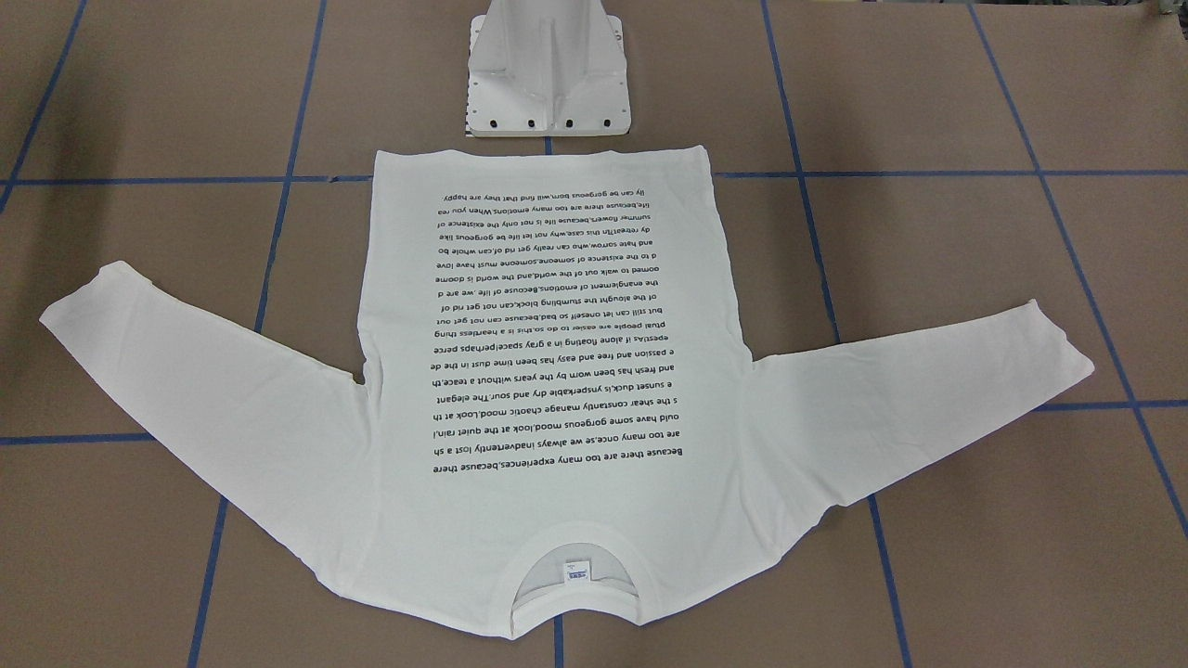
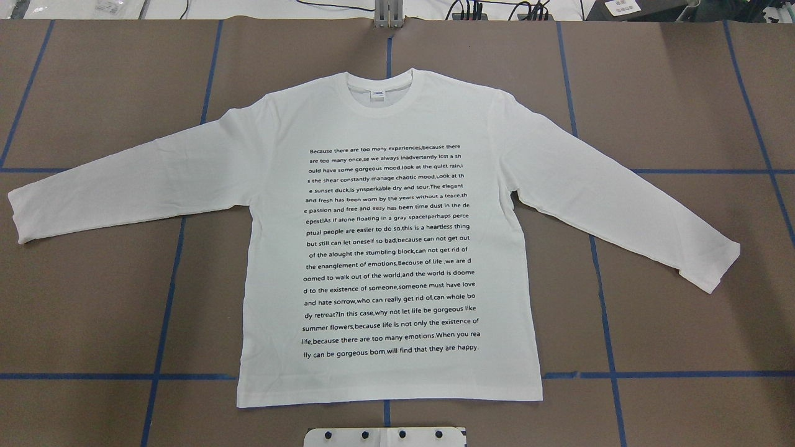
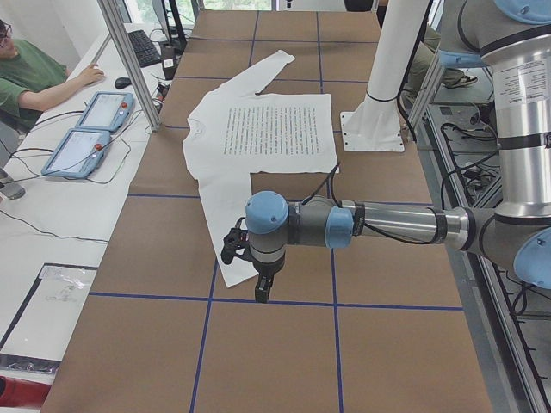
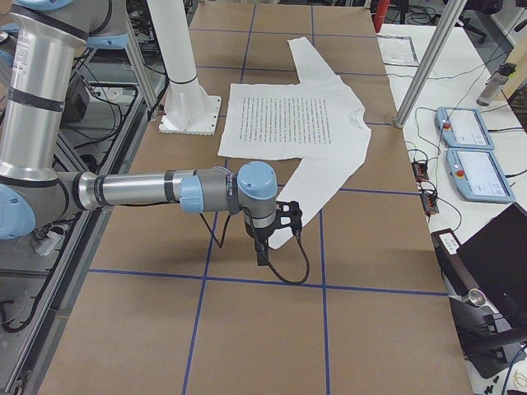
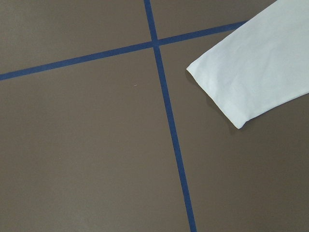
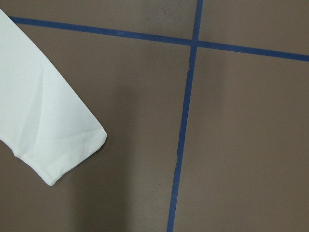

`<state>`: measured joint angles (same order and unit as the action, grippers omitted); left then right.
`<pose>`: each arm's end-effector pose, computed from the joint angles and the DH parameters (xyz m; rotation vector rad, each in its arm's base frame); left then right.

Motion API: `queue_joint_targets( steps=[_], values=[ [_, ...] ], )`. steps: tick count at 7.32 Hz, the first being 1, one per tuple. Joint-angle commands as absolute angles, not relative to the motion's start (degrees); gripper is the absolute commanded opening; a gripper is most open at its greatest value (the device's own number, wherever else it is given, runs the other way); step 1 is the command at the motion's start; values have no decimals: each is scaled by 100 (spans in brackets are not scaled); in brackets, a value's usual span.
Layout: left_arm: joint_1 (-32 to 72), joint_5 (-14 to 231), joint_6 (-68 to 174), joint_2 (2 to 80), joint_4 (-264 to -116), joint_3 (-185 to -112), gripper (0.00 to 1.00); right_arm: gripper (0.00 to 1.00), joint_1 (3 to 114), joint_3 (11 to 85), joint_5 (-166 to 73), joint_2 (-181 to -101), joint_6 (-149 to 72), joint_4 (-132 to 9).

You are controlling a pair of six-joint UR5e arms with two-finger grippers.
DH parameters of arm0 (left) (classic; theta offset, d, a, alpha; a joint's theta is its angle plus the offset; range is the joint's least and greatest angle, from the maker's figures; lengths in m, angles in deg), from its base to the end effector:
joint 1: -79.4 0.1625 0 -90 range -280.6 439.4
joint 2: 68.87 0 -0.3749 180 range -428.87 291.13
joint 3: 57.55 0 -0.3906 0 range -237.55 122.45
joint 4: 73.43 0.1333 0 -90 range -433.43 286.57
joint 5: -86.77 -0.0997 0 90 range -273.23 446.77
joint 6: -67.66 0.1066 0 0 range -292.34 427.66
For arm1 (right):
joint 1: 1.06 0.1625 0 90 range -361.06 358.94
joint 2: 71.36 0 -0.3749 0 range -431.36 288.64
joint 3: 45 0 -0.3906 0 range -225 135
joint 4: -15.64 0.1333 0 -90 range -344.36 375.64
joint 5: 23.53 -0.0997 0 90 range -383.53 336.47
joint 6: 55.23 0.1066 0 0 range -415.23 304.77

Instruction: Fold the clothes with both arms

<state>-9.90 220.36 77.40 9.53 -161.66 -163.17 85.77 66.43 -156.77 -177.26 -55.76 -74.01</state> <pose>-0.0547 -0.4176 0.5756 0.0973 0.7566 0.1882 0.0384 -0.3959 0.5525 0.0803 -0.7563 -0.1002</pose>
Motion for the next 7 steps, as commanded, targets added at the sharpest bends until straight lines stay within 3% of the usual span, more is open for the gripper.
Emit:
queue_joint_targets(
  steps=[1, 4, 5, 7],
  values=[
    [-972, 22027, 7751, 970, -16167, -16336, 100, 100, 8577, 6644, -15677, -17718, -5576, -7401],
    [-972, 21827, 7725, 1137, -16263, -16328, 100, 100, 8037, 6636, -15668, -17473, -4731, -7157],
    [-972, 21834, 7707, 1146, -16264, -16310, 100, 100, 7484, 6313, -15633, -17463, -3505, -5972],
    [-972, 21869, 7707, 1138, -16264, -16302, 100, 100, 6622, 4962, -15302, -17384, -1552, -2967]
  ],
)
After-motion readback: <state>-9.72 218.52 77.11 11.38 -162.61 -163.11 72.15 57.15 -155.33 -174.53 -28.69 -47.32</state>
